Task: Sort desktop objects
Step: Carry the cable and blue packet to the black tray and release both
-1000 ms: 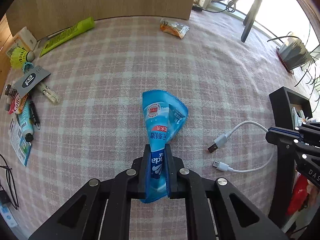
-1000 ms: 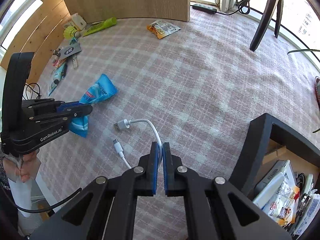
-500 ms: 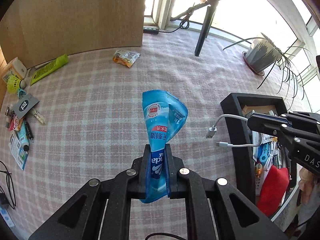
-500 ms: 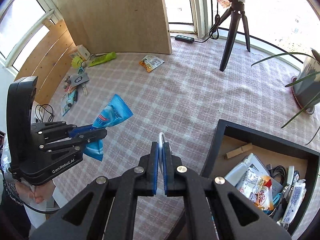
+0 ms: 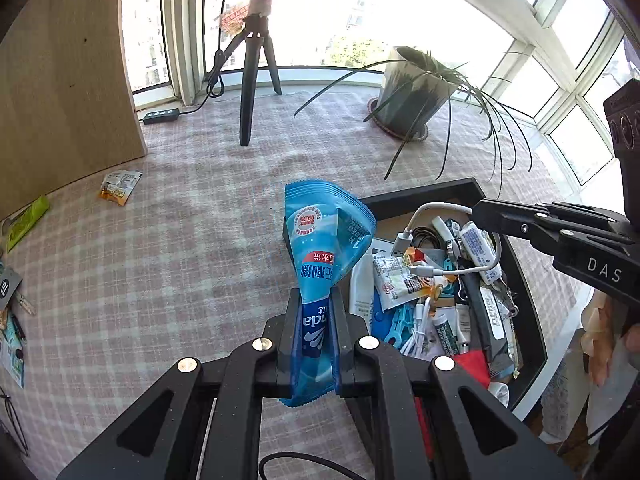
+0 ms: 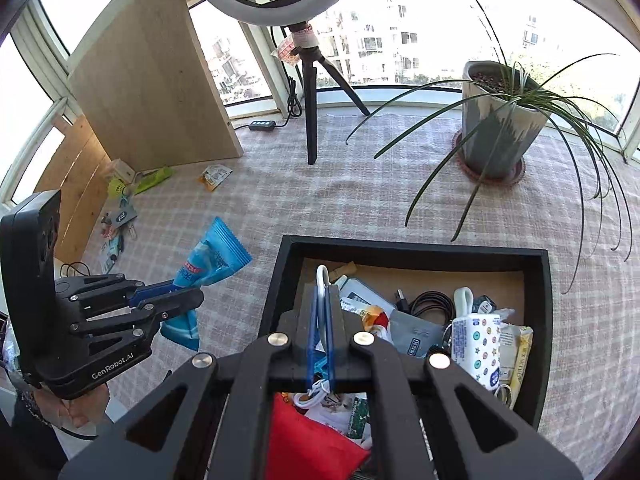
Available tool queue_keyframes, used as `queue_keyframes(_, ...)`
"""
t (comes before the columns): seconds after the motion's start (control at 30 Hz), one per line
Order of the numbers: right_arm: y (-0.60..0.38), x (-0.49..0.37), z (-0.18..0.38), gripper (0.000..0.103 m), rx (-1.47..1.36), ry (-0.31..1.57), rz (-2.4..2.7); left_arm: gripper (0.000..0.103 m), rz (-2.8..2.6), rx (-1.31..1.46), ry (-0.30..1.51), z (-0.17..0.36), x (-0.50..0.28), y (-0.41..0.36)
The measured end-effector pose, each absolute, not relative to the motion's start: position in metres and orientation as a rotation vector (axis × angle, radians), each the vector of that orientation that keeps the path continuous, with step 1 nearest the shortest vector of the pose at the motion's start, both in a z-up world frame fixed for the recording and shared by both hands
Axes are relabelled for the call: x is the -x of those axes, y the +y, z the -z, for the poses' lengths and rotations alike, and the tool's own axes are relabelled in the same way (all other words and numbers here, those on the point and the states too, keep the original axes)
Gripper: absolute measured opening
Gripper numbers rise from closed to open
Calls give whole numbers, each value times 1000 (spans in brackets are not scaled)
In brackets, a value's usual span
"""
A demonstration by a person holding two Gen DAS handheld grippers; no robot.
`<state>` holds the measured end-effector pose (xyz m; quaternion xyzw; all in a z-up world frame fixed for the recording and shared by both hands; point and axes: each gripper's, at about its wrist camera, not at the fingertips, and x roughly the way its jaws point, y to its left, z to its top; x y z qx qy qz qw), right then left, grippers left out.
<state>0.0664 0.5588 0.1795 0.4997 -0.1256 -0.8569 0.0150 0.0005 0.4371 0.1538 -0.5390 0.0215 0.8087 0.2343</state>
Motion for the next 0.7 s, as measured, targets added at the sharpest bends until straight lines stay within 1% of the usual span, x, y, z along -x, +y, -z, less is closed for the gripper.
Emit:
queue_keyframes(0.2, 601, -96, -180, 4, -1584, -467, 2738, 10, -2147, 1473, 94, -152, -7, 483)
queue_keyframes(0.43, 629, -116, -178, 4, -1604, -541, 2775, 11, -2101, 1468, 152, -150, -14, 525)
queue_keyframes(0.5, 632, -119, -176, 5, -1614, -561, 2771, 20, -2102, 1476, 144, -149, -13, 532)
queue_keyframes(0.53, 633, -120, -176, 6, -1617, -577, 2765, 28, -2086, 1488, 136, -147, -13, 534)
queue_keyframes(0.57, 634, -120, -175, 9, -1628, -586, 2753, 33, -2061, 1491, 146, -146, -13, 537)
queue_keyframes(0.6, 635, -121, -174, 10, -1627, -593, 2757, 33, -2057, 1484, 168, -145, -15, 539)
queue_keyframes(0.67, 636, -122, -174, 18, -1629, -594, 2771, 33, -2086, 1465, 220, -147, -19, 541)
queue_keyframes(0.7, 636, -121, -174, 19, -1629, -601, 2772, 33, -2083, 1463, 228, -147, -21, 541)
